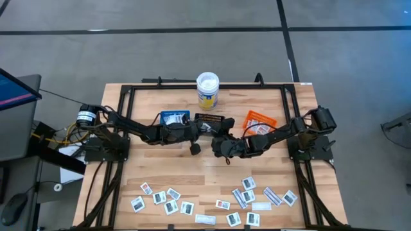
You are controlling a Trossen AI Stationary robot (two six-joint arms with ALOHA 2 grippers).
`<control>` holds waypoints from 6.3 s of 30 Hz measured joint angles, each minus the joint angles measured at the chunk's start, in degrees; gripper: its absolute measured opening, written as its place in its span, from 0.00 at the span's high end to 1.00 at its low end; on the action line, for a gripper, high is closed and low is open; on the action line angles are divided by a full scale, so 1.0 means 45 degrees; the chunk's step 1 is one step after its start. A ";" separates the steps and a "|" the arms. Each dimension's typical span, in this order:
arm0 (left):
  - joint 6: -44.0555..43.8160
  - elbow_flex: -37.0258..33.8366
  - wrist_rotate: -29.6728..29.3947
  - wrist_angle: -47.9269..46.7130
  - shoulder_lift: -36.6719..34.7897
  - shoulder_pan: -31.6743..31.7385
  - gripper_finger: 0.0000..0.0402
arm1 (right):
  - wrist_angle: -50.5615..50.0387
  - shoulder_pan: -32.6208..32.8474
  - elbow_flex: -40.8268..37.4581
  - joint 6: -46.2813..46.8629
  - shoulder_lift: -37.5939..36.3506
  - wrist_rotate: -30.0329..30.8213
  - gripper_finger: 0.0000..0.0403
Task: Pick & Place First Aid Supplies
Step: Put the blue bandage into the blue bin, then put the black towelette pack into the black bin
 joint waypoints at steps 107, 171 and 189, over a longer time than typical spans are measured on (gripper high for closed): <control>0.2697 -0.0005 -0.0621 -0.0062 0.0005 -0.1097 0.97 | -0.1164 -0.0453 0.0219 0.1978 0.0000 -0.2639 0.88; -0.2549 -0.1073 -0.4847 -0.5814 -0.4075 -0.1728 0.77 | -0.8198 0.1673 0.1608 0.3817 -0.2248 -0.2655 0.85; -0.2559 -0.1073 -0.4823 -0.5798 -0.4070 -0.1728 0.77 | -1.0161 0.5781 -0.3263 1.2852 -0.8330 -0.7076 0.86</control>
